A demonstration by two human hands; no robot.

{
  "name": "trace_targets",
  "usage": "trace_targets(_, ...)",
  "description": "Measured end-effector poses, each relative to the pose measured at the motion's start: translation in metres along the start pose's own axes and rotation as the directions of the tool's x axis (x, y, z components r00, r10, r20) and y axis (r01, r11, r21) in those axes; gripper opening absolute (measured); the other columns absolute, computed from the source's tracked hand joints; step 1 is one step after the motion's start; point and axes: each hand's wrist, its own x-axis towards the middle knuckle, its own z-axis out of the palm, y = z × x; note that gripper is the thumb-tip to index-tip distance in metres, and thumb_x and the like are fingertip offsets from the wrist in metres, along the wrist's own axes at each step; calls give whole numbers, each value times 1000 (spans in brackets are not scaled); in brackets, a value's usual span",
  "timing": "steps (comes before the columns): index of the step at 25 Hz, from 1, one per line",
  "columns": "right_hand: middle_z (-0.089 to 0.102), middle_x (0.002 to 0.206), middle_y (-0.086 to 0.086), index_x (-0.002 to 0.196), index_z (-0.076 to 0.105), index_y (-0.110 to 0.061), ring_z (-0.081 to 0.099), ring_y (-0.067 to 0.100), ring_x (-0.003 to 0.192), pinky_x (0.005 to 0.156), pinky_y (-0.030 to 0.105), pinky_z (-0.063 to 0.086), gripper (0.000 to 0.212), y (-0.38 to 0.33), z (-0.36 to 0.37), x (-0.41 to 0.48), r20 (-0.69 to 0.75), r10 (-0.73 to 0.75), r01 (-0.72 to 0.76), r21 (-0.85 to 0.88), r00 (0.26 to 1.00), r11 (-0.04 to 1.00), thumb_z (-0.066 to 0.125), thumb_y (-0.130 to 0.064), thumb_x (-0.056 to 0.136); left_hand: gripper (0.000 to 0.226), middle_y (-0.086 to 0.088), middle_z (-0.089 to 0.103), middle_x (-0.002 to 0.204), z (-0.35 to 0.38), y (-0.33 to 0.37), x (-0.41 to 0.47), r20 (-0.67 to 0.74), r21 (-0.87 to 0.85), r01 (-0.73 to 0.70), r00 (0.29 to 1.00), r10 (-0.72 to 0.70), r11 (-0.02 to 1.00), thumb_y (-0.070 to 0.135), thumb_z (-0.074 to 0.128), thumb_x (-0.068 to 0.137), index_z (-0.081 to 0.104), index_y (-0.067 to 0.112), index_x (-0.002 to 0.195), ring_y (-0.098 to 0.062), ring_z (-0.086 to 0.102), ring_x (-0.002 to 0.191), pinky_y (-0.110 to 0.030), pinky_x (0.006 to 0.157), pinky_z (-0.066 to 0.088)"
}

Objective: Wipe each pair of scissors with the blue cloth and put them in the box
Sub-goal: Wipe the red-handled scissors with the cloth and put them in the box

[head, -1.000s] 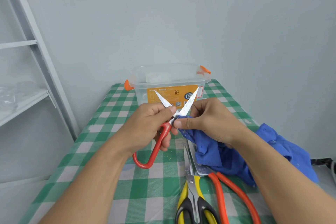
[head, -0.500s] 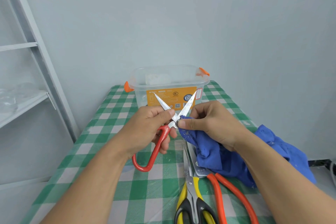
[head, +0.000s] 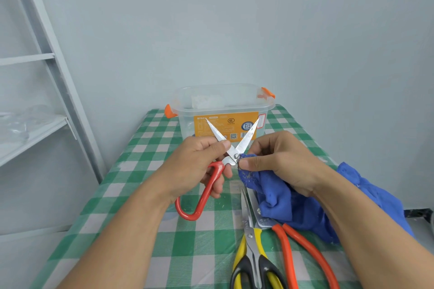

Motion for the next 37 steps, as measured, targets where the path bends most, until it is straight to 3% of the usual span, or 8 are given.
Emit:
trace_targets(2, 53, 62, 13, 66, 61, -1, 43, 20, 58, 58, 30, 36, 36, 0, 3, 0, -54, 2, -4, -19, 999, 1000, 90, -20, 71, 38, -19, 69, 74, -1, -1, 0, -8, -10, 4, 1000, -4, 1000, 28, 51, 103, 55, -10, 96, -24, 58, 45, -34, 49, 53)
trace_targets(6, 38, 56, 5, 64, 50, 3, 32, 15, 52, 50, 23, 27, 55, 1, 14, 2, -162, -48, 28, -125, 986, 992, 89, -35, 72, 33, -17, 68, 71, 1, -3, 0, -16, -13, 11, 1000, -11, 1000, 27, 51, 103, 59, -2, 89, -25, 58, 45, -35, 49, 53)
trace_targets(10, 29, 50, -3, 54, 40, -13, 27, 13, 47, 47, 19, 25, 57, 0, 18, 4, -198, -53, 35, -95, 979, 995, 87, -37, 75, 30, -16, 67, 69, 4, -1, 2, -13, -22, 11, 1000, -11, 1000, 27, 51, 104, 59, 4, 86, -25, 57, 44, -34, 48, 53)
trace_targets(18, 43, 61, 15, 66, 53, 13, 37, 26, 59, 57, 32, 33, 53, 5, 9, 6, -119, 66, -52, 119, 991, 992, 88, -26, 71, 39, -18, 68, 73, 1, -5, 3, -21, -10, 31, 999, -32, 999, 27, 52, 103, 54, -12, 101, -25, 57, 44, -33, 47, 52)
trace_targets(24, 56, 61, 13, 63, 63, -3, 49, 20, 56, 57, 30, 42, 32, 5, 6, 4, -63, 74, -72, 45, 995, 996, 91, -18, 65, 32, -17, 67, 71, 2, -6, 2, -21, -27, 37, 999, -38, 999, 26, 51, 104, 57, -3, 91, -25, 56, 44, -33, 47, 53)
trace_targets(29, 34, 51, 2, 52, 42, -13, 31, 15, 48, 49, 24, 28, 55, 4, 18, 7, -165, 7, -10, -21, 986, 1000, 89, -32, 72, 30, -16, 67, 68, 4, -3, 2, -29, -23, 28, 999, -29, 999, 26, 51, 104, 59, 3, 86, -25, 57, 43, -32, 47, 52)
trace_targets(35, 45, 60, 15, 63, 51, 10, 39, 25, 57, 60, 34, 35, 52, 8, 11, 9, -145, 67, -46, 142, 987, 989, 89, -24, 72, 36, -18, 68, 72, 3, -6, 3, -38, -13, 29, 999, -29, 999, 27, 51, 104, 55, -9, 97, -25, 57, 43, -33, 47, 52)
trace_targets(37, 47, 61, 16, 62, 55, 8, 41, 26, 59, 61, 35, 36, 47, 8, 8, 8, -117, 67, -53, 118, 991, 992, 89, -23, 71, 38, -19, 68, 72, 4, -6, 3, -38, -12, 31, 999, -31, 999, 26, 50, 104, 55, -12, 100, -25, 57, 44, -33, 47, 53)
